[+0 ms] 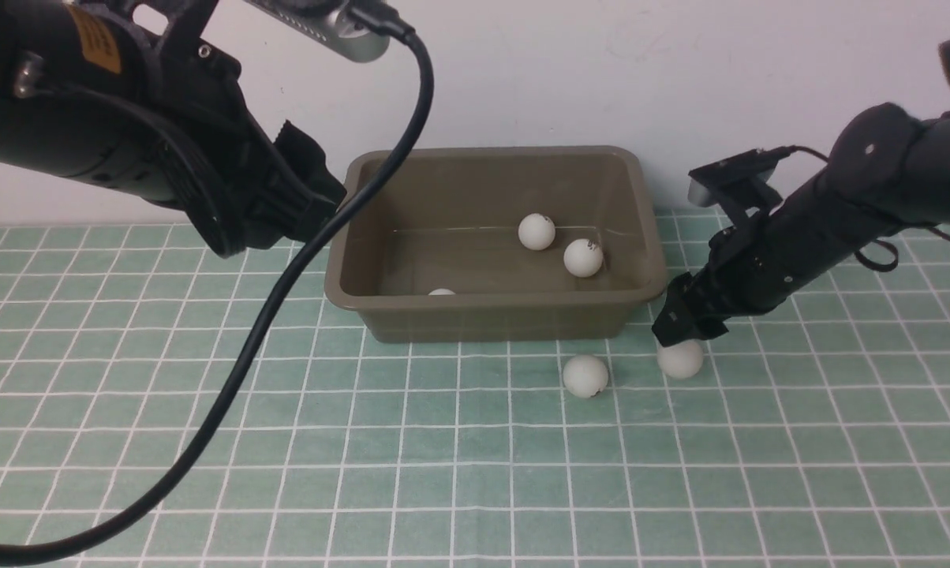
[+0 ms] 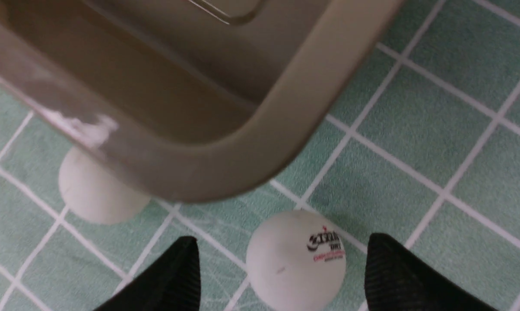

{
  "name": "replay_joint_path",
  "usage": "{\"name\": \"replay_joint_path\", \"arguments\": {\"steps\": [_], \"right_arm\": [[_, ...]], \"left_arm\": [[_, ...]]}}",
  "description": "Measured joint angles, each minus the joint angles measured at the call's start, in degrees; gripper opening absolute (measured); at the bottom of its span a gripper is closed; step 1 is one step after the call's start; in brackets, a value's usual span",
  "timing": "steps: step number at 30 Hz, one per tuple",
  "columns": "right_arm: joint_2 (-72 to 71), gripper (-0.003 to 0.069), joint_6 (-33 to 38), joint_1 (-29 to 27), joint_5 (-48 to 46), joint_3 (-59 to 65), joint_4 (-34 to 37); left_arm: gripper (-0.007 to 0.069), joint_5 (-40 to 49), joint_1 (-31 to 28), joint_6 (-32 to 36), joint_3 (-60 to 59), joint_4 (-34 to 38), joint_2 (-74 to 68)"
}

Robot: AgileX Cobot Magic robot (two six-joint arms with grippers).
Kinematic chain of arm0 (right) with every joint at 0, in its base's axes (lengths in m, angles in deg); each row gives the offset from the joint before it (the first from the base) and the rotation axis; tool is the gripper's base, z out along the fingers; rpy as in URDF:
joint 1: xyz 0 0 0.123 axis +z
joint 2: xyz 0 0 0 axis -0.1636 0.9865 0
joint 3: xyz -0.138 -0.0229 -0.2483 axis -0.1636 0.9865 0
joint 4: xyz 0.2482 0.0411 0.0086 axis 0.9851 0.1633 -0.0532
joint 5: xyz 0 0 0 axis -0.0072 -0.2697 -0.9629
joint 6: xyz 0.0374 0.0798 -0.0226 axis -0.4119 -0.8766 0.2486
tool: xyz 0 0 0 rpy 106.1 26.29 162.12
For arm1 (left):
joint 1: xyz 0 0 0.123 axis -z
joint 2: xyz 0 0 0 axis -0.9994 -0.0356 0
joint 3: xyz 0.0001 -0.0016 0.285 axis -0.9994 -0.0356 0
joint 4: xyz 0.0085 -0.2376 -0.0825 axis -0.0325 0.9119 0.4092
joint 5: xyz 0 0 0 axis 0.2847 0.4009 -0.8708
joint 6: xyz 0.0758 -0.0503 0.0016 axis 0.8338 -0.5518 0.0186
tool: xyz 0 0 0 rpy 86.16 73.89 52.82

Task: Put the table tennis balls in the box on the green coffee tablecloth.
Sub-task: 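Reach for and grasp a ping pong ball on the table, then release the ping pong ball into the bin and lift the gripper away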

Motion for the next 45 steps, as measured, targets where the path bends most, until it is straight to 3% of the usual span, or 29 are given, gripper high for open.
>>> {"name": "replay_joint_path", "arguments": {"steps": [8,15,27,34,36,38,45], "right_arm": [[2.51,0.0460,-0.04,0.00,-0.34,-0.07,0.53],[3.11,0.0358,-0.25,0.00,-0.34,-0.07,0.01],[-4.09,0.0361,-7.81,-1.09,-3.14,-7.84,-6.49],[-4.35,0.0361,-3.46,-0.42,-3.75,-14.07,6.94],[-2.31,0.0361,3.71,0.59,-4.85,-14.86,16.67],[-0.87,0.0361,8.59,1.31,-4.85,-14.86,20.45],[1.60,0.0374,15.18,2.68,-2.64,-14.86,23.12]], "left_arm": [[0.0447,0.00,0.00,0.00,0.00,0.00,0.00],[0.0447,0.00,0.00,0.00,0.00,0.00,0.00],[0.0447,0.24,0.00,0.00,0.00,0.00,0.00],[0.0447,1.58,0.00,0.00,0.00,0.00,0.00],[0.0447,1.62,0.00,0.00,0.00,0.00,0.00],[0.0447,1.71,0.00,0.00,0.00,0.00,0.00],[0.0447,3.21,0.00,0.00,0.00,0.00,0.00]]}}
